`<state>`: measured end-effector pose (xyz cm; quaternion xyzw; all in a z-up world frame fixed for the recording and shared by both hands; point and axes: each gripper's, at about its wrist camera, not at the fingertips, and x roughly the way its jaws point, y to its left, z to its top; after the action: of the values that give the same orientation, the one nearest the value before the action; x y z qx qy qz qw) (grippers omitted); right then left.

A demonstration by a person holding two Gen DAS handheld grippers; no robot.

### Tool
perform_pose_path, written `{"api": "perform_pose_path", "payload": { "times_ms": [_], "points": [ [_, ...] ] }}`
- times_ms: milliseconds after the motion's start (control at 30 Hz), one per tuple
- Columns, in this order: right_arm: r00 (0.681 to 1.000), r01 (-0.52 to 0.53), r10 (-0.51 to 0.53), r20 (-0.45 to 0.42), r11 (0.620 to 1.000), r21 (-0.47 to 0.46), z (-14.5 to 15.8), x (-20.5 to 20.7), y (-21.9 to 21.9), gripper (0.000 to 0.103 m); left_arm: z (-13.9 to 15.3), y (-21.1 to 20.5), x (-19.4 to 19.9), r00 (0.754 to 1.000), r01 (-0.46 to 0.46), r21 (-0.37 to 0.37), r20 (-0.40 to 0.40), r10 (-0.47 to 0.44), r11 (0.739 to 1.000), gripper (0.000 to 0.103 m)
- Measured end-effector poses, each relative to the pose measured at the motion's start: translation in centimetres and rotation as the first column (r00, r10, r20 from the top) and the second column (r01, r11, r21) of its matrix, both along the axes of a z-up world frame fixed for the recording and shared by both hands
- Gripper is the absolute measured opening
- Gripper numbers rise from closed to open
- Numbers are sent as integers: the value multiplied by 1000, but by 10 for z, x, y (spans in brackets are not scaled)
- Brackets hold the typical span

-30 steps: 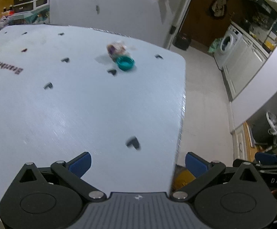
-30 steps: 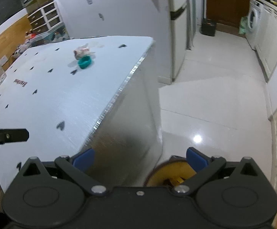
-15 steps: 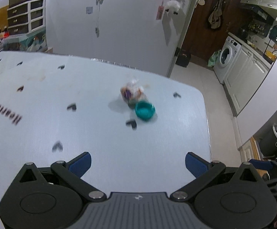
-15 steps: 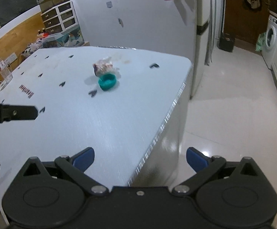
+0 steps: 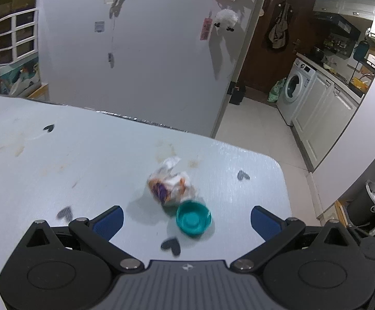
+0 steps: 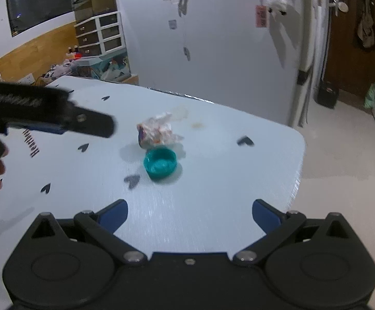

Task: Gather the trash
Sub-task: 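Grasp the white-orange wrapper with the left tool while the right tool grasps the teal bowl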

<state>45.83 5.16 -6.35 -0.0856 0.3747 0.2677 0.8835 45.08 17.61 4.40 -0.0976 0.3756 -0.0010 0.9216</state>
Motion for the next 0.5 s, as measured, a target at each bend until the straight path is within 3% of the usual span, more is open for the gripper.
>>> {"api": "perform_pose_path", "payload": {
  "times_ms": [100, 267, 333, 500],
  "points": [
    [999, -27, 26, 25, 1000, 14, -10, 15, 14, 103, -2, 4, 17, 1000, 8, -11, 10, -8, 1000, 103],
    [999, -39, 39, -6, 999, 12, -31, 42, 36, 103, -5, 14, 43, 1000, 17, -46, 10, -16, 999, 103],
    [999, -34, 35, -20, 999, 12, -40, 51, 46, 92, -8, 18, 52, 1000, 20, -65, 3, -20, 998, 103],
    [998, -61, 61, -29, 998, 19, -55, 62, 68, 79, -21, 26, 68, 999, 21, -101, -34, -24, 995, 103]
  ]
}}
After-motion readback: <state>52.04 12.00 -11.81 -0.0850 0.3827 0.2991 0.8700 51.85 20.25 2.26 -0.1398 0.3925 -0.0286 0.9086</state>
